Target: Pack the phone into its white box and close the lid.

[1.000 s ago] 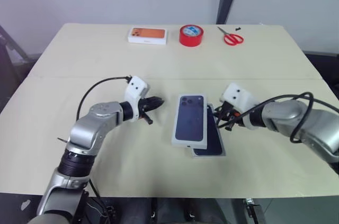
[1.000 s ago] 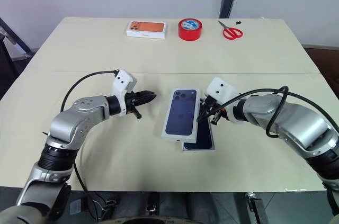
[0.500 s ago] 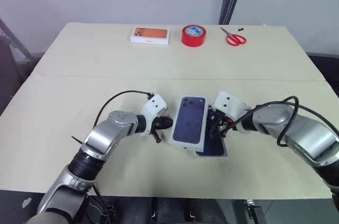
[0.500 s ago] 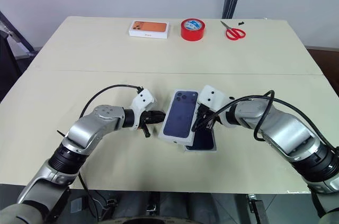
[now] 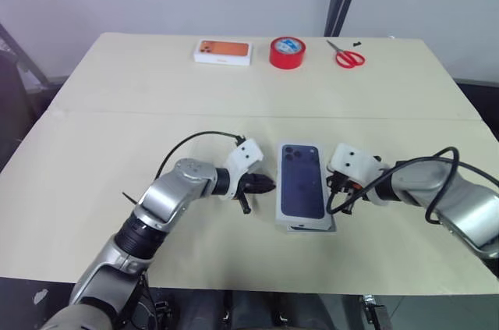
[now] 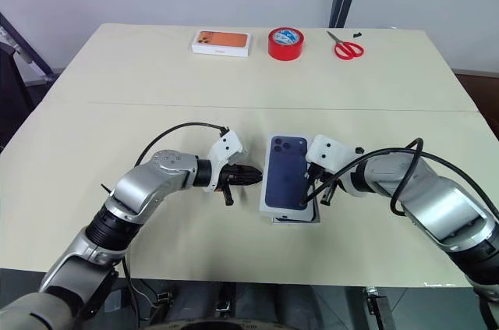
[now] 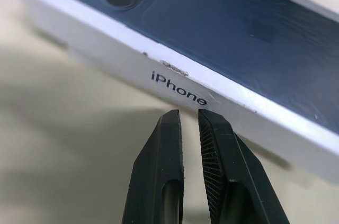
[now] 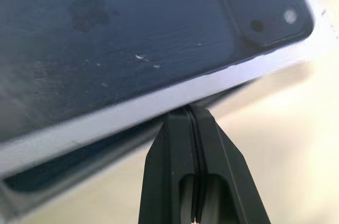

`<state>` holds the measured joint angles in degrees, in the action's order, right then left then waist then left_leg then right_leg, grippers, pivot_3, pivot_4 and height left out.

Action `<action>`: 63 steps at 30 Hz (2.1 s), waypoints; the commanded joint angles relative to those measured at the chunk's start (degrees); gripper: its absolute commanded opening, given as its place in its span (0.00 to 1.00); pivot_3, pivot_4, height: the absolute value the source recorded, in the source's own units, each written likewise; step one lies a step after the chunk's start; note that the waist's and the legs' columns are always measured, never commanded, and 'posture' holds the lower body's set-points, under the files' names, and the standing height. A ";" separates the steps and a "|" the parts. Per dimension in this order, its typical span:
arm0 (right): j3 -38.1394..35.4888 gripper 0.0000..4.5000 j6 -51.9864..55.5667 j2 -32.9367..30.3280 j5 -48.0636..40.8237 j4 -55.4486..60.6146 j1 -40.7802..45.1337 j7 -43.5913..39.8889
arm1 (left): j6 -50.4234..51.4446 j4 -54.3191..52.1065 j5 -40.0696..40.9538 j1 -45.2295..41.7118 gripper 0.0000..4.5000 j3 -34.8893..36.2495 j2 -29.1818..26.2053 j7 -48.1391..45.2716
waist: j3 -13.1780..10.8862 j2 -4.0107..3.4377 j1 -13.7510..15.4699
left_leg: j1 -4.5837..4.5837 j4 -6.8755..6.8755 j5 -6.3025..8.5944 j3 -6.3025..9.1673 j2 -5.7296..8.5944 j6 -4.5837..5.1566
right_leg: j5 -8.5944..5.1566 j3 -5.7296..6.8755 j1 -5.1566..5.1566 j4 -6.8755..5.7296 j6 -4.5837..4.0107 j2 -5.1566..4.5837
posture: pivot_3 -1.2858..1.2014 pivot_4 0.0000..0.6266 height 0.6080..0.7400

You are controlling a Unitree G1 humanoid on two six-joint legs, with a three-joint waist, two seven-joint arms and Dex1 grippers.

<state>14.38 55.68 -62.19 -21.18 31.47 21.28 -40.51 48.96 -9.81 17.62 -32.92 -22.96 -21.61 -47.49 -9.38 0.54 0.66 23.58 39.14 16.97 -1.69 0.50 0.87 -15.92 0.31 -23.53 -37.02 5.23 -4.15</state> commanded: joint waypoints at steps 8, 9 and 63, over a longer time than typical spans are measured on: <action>-2.70 0.01 -3.11 0.07 2.55 2.40 -2.49 -3.44 | 0.62 -2.65 0.99 -2.43 0.13 -3.62 2.27 -3.08 | 0.00 0.00 0.01 | 0.00 0.01 0.00 0.00 0.00 0.00 | 0.00 0.00 0.01 -0.01 0.00 0.03 | 0.52 0.24 0.88; -2.72 0.01 -3.16 0.06 2.72 2.58 -2.80 -3.63 | 0.56 -2.61 0.82 -2.41 0.13 -3.67 2.25 -3.02 | 0.00 0.00 0.04 | 0.00 0.01 0.00 0.00 0.00 0.00 | 0.00 0.00 0.01 -0.01 0.01 0.03 | 0.52 0.24 0.88; -4.12 0.01 -1.28 1.48 5.31 3.14 -5.24 -4.91 | -0.07 -0.60 -0.47 -2.67 0.13 -2.85 1.87 -2.81 | 0.00 0.00 0.08 | -0.02 0.08 -0.01 0.00 0.03 0.01 | 0.01 0.01 0.06 -0.05 0.02 0.08 | 0.52 0.24 0.88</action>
<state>11.19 55.21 -60.66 -15.89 33.38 16.23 -44.88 50.42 -8.46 16.61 -34.20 -25.33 -21.00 -49.86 -9.38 0.55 0.73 23.56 39.22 16.96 -1.69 0.53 0.88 -15.91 0.32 -23.47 -37.07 5.24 -4.06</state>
